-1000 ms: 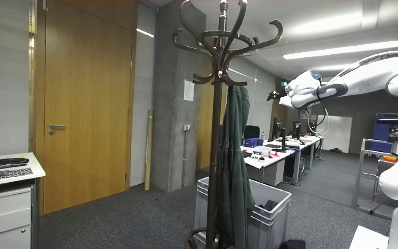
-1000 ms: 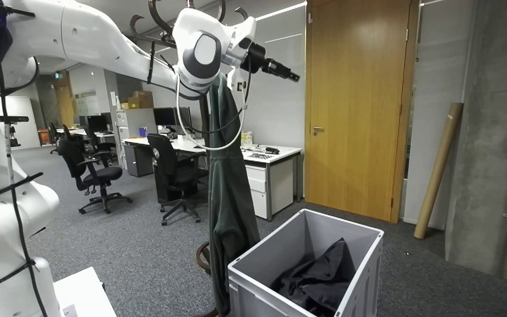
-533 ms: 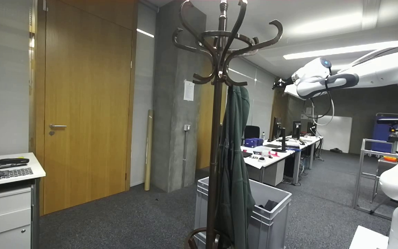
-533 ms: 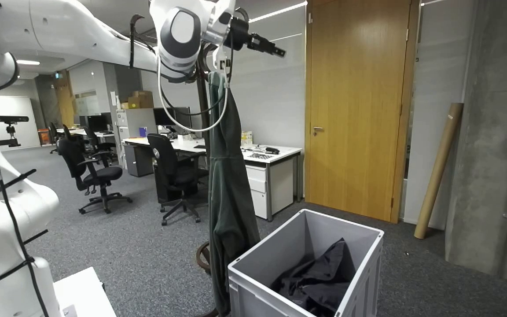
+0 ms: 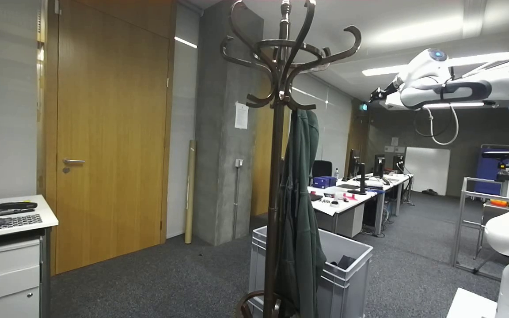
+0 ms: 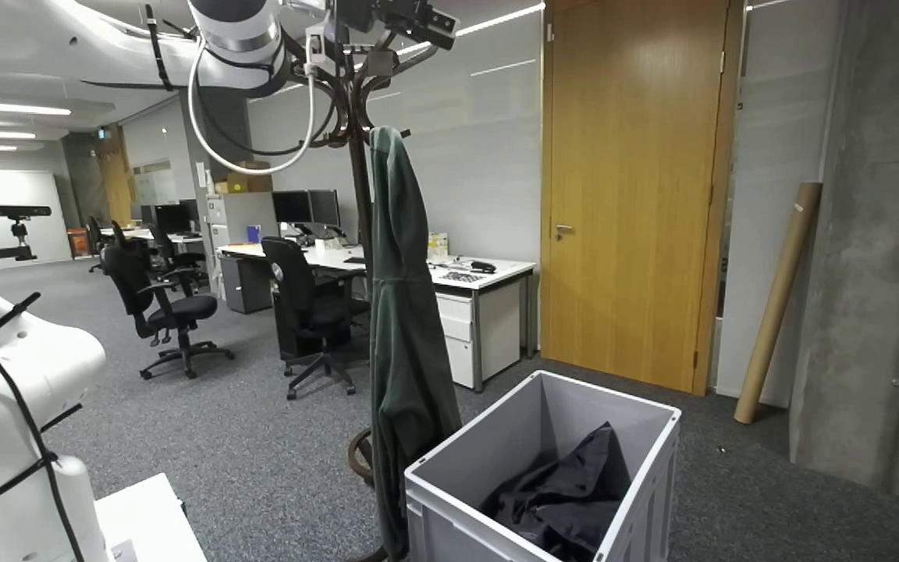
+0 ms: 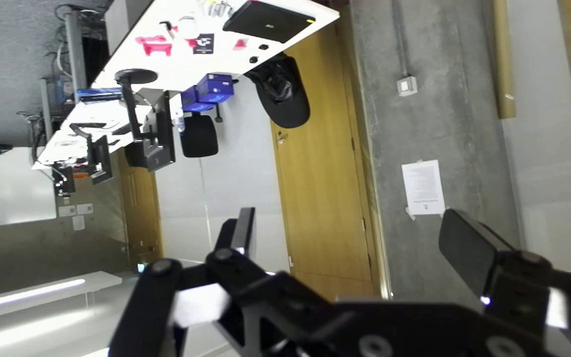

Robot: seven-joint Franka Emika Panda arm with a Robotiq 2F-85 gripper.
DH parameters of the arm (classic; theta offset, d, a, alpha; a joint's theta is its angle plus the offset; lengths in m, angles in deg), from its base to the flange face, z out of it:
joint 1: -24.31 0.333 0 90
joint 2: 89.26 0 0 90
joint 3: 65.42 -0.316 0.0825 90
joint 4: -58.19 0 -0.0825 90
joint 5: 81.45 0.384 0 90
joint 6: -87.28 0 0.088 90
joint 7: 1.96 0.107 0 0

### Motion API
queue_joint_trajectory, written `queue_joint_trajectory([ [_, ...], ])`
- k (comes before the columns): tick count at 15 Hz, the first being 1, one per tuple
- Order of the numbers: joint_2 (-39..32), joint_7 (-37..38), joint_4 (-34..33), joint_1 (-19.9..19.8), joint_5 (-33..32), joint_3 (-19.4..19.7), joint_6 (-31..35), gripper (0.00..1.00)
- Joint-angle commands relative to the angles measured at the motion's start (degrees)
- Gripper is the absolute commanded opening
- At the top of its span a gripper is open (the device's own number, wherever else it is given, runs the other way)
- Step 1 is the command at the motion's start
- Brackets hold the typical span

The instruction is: Remove the hoodie from the stand and put it in the laundry box

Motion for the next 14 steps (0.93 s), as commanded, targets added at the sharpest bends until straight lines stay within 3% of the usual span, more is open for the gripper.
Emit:
queue_joint_trajectory([
  [1, 3.18, -3.05, 0.05, 2.15, -3.88, 1.67, -9.59, 1.00],
  [5, 3.83, -7.14, -1.82, 6.86, -3.23, 3.88, -22.84, 1.00],
  [9, 3.02, -12.83, -5.57, 15.46, 2.61, 9.34, -38.25, 1.00],
  [14, 2.86, -17.18, -8.56, 21.26, 6.78, 13.75, -52.72, 1.00],
])
